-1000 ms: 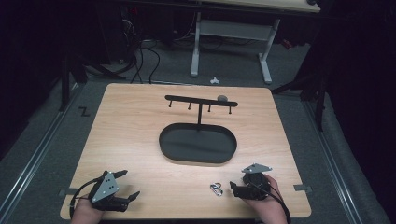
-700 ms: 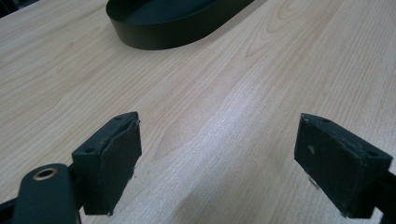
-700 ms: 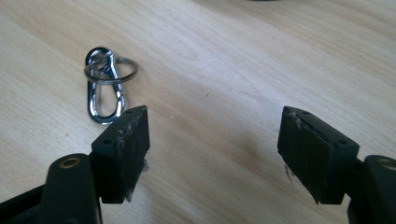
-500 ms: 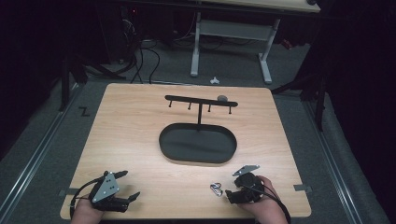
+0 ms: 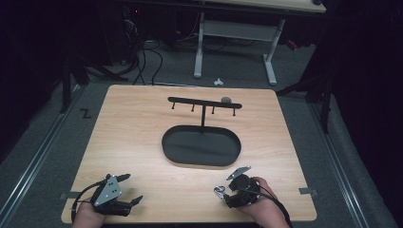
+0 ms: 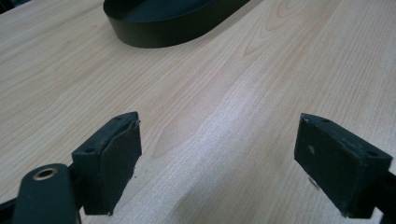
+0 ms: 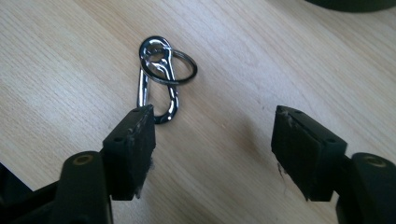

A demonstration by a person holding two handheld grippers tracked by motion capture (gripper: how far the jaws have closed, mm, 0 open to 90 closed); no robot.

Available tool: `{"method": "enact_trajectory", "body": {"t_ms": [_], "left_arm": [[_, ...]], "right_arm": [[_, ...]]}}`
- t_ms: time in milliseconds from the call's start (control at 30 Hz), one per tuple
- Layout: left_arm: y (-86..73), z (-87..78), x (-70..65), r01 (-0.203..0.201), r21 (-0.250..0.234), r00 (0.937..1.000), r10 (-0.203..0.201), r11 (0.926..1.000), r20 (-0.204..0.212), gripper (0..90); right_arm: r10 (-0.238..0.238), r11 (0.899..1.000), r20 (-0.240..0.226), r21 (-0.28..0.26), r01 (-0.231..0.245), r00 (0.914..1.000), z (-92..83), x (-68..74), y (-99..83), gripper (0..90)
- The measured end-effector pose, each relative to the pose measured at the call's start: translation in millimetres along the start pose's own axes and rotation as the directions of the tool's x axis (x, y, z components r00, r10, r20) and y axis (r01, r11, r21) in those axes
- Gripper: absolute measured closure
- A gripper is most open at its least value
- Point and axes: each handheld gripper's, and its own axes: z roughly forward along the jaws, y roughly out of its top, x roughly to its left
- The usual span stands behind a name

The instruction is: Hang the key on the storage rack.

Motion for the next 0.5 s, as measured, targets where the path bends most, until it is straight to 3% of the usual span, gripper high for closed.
{"method": "enact_trajectory", "body": {"t_ms": [500], "left_arm": [[0.1,0.3,-0.2,-0.002,0.004,1.0000,0.002,1.0000,0.005,15.4]], "right_arm": [[-0.089,0.996,-0.028,0.001,0.089,0.9956,4.9,10.5,22.8,55.6]]}}
